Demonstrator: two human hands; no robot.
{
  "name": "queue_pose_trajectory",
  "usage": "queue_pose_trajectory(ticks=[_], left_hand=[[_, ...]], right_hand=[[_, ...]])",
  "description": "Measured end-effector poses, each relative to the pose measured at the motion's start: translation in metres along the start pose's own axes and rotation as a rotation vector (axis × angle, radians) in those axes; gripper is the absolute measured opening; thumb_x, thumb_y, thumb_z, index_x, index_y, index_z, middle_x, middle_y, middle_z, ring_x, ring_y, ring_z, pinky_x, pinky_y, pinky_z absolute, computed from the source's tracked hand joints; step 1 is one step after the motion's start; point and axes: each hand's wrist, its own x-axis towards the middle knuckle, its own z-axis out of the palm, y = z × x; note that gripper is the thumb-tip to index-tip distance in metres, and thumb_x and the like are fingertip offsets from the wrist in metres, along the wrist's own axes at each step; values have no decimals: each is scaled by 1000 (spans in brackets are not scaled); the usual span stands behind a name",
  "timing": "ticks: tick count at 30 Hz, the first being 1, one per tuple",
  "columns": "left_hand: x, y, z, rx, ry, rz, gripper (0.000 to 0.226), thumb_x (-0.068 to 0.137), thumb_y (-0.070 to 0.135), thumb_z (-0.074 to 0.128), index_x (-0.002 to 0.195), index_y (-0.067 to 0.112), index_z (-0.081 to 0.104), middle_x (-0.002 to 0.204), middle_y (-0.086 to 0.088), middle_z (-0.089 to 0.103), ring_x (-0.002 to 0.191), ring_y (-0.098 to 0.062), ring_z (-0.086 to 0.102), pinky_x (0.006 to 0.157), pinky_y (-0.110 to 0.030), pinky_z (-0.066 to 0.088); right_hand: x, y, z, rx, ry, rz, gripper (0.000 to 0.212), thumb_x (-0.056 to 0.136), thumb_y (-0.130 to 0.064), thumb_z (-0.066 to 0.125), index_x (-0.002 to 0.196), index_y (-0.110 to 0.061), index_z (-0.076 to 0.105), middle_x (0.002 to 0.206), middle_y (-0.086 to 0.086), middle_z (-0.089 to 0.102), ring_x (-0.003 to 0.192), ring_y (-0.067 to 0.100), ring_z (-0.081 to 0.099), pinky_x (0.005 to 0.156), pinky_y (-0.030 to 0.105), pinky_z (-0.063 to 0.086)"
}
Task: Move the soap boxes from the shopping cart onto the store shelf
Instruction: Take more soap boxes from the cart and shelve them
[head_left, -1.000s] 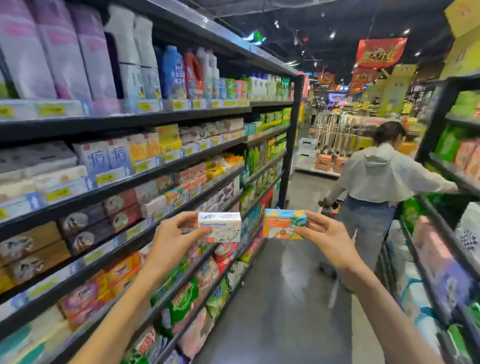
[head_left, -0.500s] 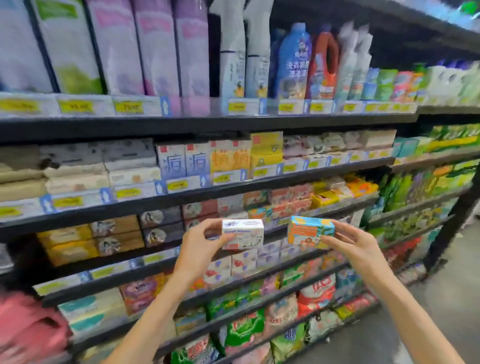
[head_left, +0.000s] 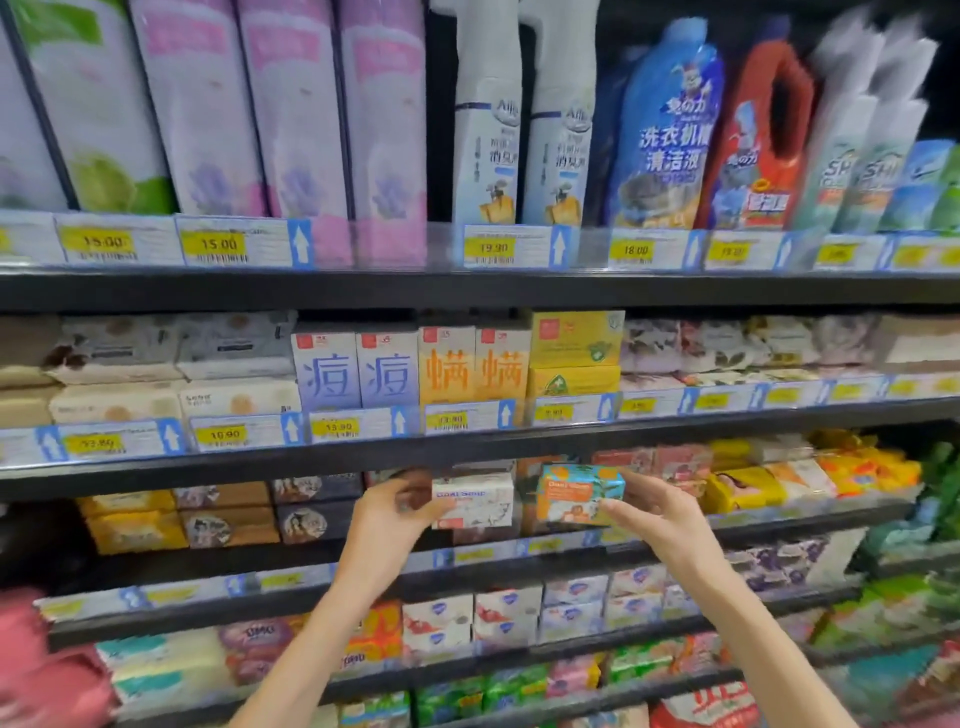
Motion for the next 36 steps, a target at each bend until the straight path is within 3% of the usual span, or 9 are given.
queue_pose_trajectory(ticks=[5, 9, 15, 22, 24, 27, 29, 33, 36], left_hand=[[10, 1, 18, -33, 58, -95, 41, 77, 43, 83, 109, 19, 74, 100, 7, 76, 94, -8, 71, 91, -33, 56], [15, 10, 31, -29, 101, -116, 24, 78, 34, 84, 95, 25, 71, 96, 7, 75, 93, -9, 70, 91, -33, 55], [13, 12, 50, 13, 183, -124, 31, 82, 37, 80, 104, 18, 72, 99, 6, 74, 96, -11, 70, 91, -34, 55], [11, 3, 67, 60, 328, -159, 59, 69, 73, 72, 88, 17, 67, 85, 2, 74, 80, -14, 72, 77, -44, 61], [12, -3, 70, 56, 331, -154, 66, 66, 82, 65, 91, 20, 64, 90, 4, 74, 83, -13, 72, 78, -43, 62], [10, 8, 72, 65, 325, -164, 47, 76, 60, 74, 90, 17, 61, 92, 1, 72, 85, -15, 71, 78, -43, 62], [7, 13, 72, 76, 330, -159, 41, 80, 49, 76, 91, 15, 58, 93, -1, 71, 88, -17, 72, 78, -42, 62], [6, 12, 72, 72, 320, -143, 40, 82, 43, 76, 100, 12, 58, 98, 0, 69, 93, -16, 72, 80, -39, 62], [7, 10, 72, 74, 329, -136, 38, 83, 39, 77, 103, 11, 60, 102, -4, 71, 97, -17, 72, 82, -38, 62]], right_hand=[[30, 15, -3, -8, -70, 4, 28, 83, -21, 79, 101, -37, 65, 95, -25, 72, 91, -9, 68, 77, 11, 49], [43, 25, -8, 10, -88, 15, 27, 82, -24, 80, 106, -28, 68, 99, -16, 74, 89, -6, 68, 77, 15, 52], [49, 35, -9, 8, -91, 20, 34, 79, -33, 81, 109, -22, 71, 101, -12, 75, 94, 3, 70, 82, 24, 53], [50, 40, -6, -31, -80, 6, 43, 80, -37, 80, 117, -20, 67, 106, -15, 72, 93, -8, 66, 70, 6, 48], [50, 40, -3, -42, -64, -8, 46, 80, -37, 80, 120, -19, 67, 108, -14, 71, 95, -5, 66, 75, 9, 48], [50, 40, 1, -60, -44, -22, 50, 81, -39, 79, 122, -16, 65, 112, -9, 70, 102, 4, 65, 84, 21, 50], [48, 38, 5, -80, -31, -39, 43, 83, -37, 78, 120, -20, 64, 114, -7, 67, 99, -1, 62, 81, 14, 47], [47, 43, 18, -114, 38, -64, 44, 82, -46, 76, 120, -27, 63, 120, 1, 65, 103, 10, 64, 90, 36, 55], [42, 40, 28, -69, 102, -77, 45, 85, -38, 76, 123, -23, 56, 117, -4, 65, 107, 13, 63, 93, 39, 53]])
